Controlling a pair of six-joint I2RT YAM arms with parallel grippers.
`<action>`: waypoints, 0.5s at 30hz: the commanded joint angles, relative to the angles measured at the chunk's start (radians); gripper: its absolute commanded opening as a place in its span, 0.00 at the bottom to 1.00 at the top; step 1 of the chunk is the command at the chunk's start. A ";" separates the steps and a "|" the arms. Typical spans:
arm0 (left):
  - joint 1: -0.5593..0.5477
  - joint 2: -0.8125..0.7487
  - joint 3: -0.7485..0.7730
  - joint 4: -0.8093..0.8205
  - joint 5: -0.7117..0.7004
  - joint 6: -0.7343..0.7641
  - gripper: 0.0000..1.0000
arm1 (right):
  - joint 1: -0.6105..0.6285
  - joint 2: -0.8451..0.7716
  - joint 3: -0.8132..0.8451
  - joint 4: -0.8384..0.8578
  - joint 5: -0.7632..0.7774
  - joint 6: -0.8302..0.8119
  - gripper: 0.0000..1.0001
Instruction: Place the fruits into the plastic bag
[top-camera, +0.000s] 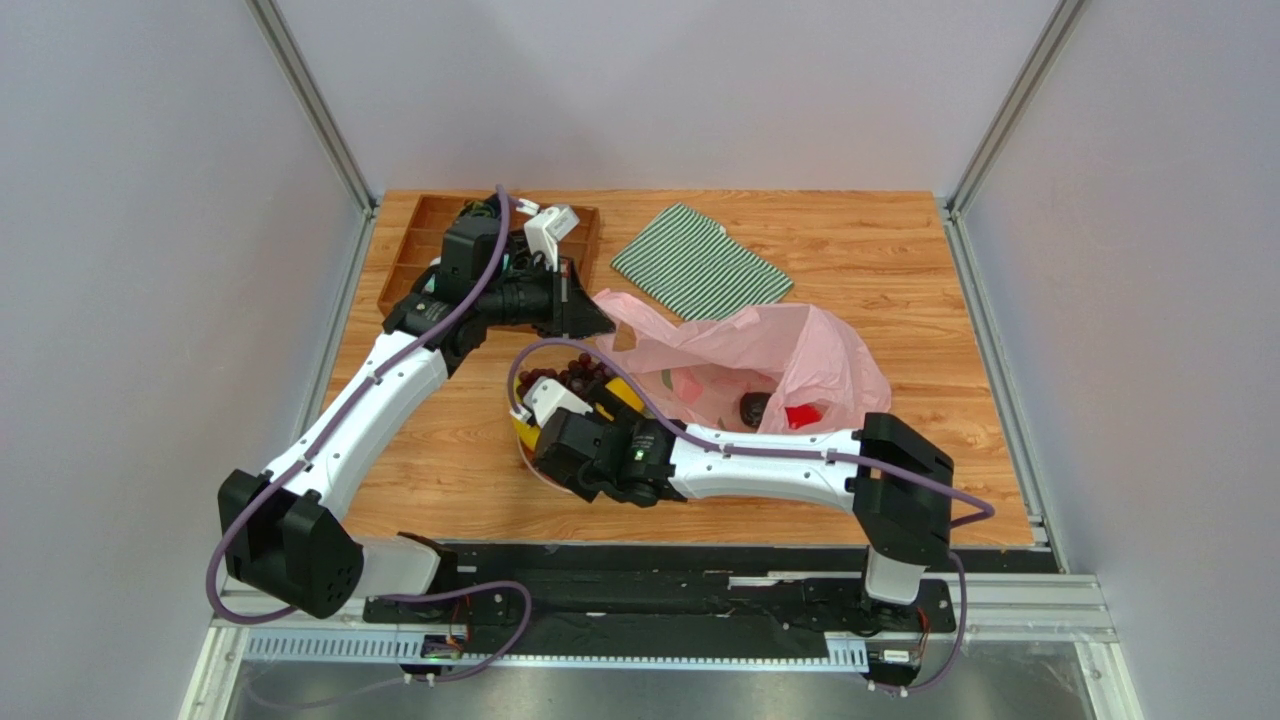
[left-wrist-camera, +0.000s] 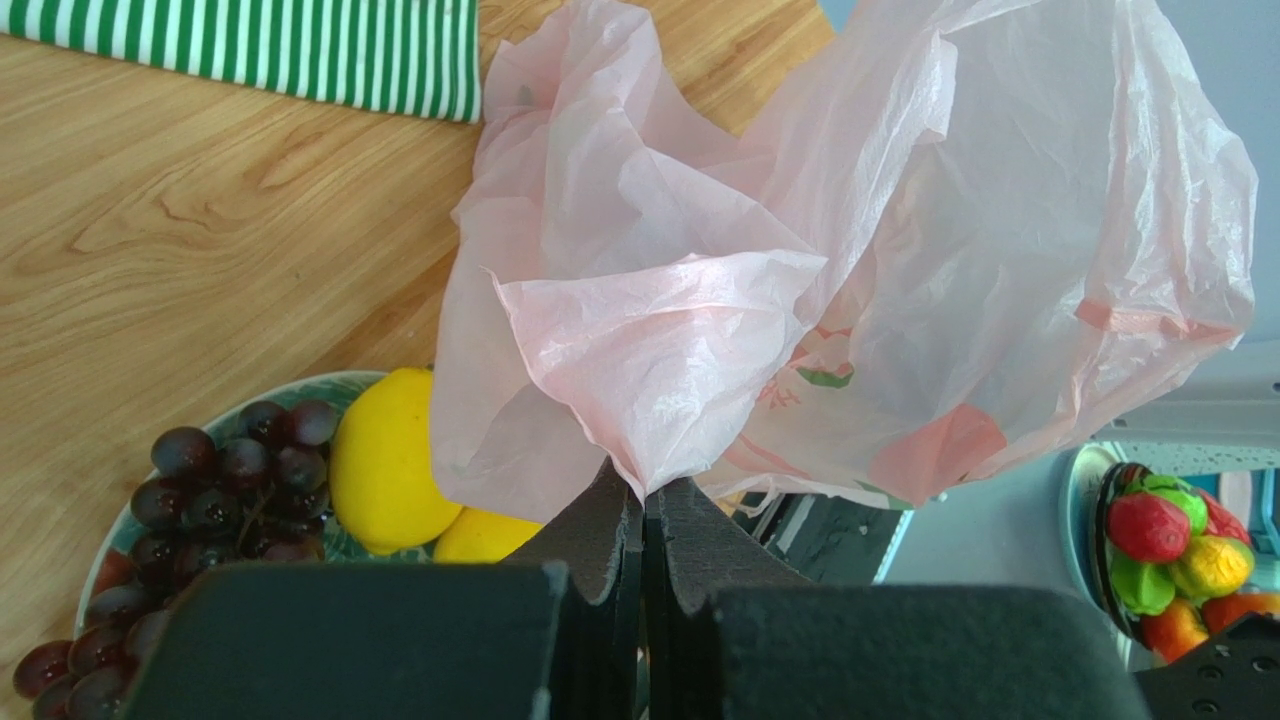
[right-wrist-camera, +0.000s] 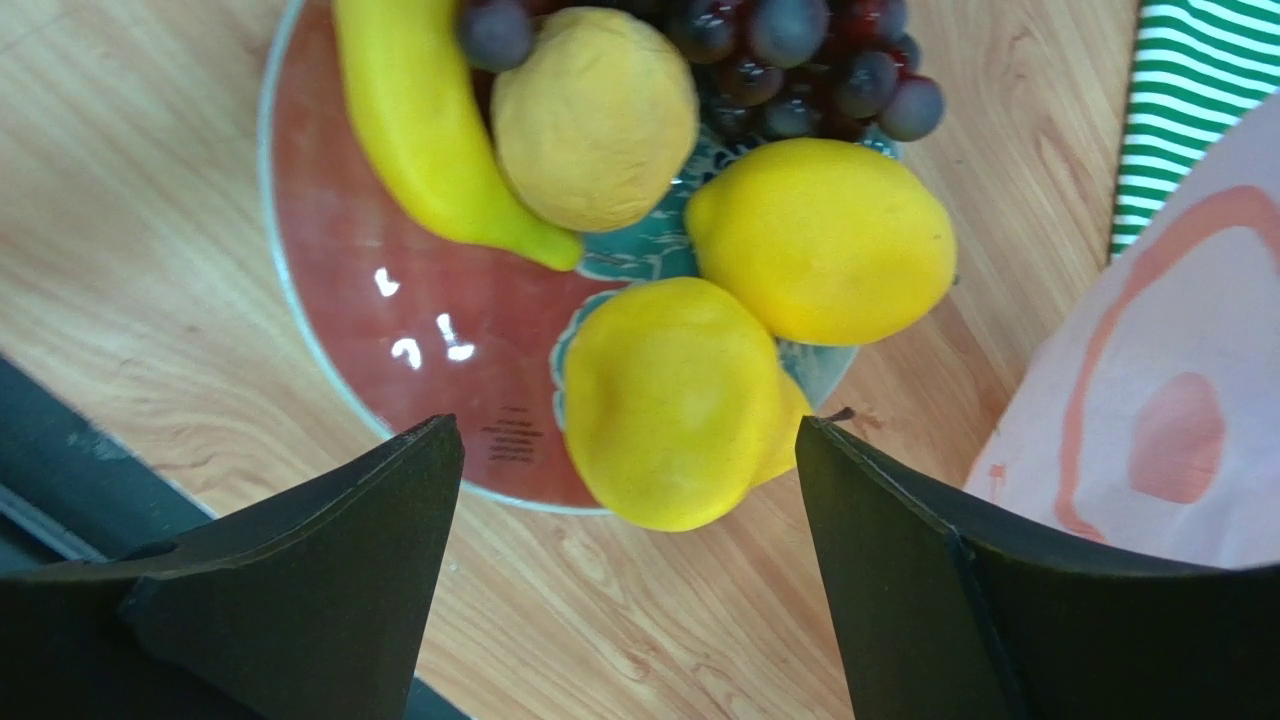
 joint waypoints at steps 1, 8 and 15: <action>-0.003 -0.008 0.032 0.006 0.005 0.003 0.00 | -0.021 0.003 -0.001 0.020 0.063 0.025 0.88; -0.003 -0.007 0.032 0.006 0.007 0.003 0.00 | -0.070 0.033 -0.022 0.027 0.030 0.039 0.89; -0.003 -0.007 0.034 0.006 0.007 0.004 0.00 | -0.096 0.019 -0.068 0.070 -0.073 0.047 0.89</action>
